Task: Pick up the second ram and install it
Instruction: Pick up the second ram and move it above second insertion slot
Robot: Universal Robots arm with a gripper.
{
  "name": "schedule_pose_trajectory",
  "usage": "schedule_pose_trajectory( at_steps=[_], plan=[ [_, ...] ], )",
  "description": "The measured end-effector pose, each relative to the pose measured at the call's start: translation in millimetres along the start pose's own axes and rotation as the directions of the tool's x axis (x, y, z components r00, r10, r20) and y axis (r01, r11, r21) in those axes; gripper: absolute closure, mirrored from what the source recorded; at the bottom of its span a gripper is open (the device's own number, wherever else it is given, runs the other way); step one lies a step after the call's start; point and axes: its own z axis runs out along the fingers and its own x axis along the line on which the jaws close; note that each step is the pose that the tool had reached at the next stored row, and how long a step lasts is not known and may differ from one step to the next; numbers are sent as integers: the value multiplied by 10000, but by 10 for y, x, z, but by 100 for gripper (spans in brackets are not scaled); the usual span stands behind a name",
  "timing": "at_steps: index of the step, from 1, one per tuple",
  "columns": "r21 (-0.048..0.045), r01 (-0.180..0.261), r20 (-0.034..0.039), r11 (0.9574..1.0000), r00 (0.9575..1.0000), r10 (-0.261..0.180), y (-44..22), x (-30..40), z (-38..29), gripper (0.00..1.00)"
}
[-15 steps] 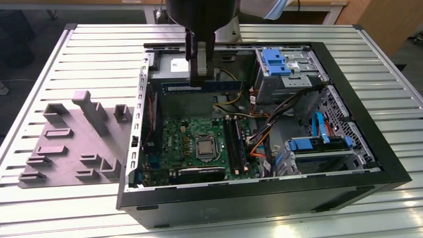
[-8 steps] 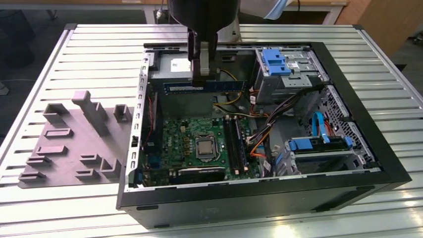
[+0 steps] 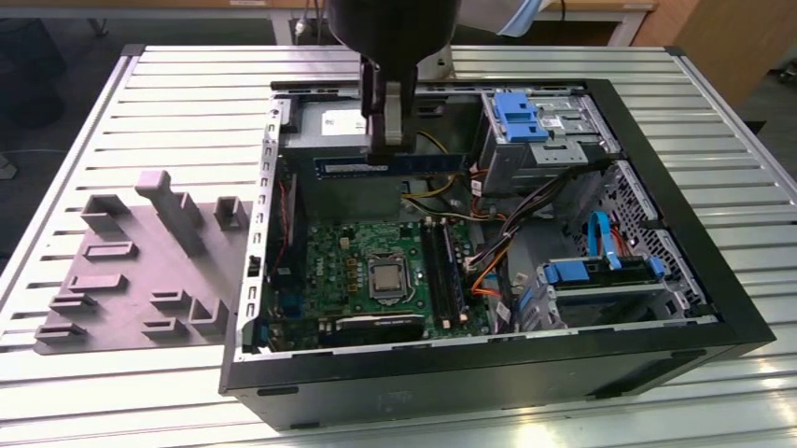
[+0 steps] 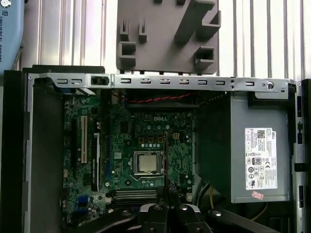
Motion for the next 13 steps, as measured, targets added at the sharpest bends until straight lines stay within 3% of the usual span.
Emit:
schedule_pose_trajectory(
  at_steps=[5, 13],
  plan=[
    [-15, -3, -3, 10000, 10000, 3, -40, 3, 42, 89],
    [-18, -3, -1, 10000, 10000, 3, -50, 10, 106, 89]
  ],
)
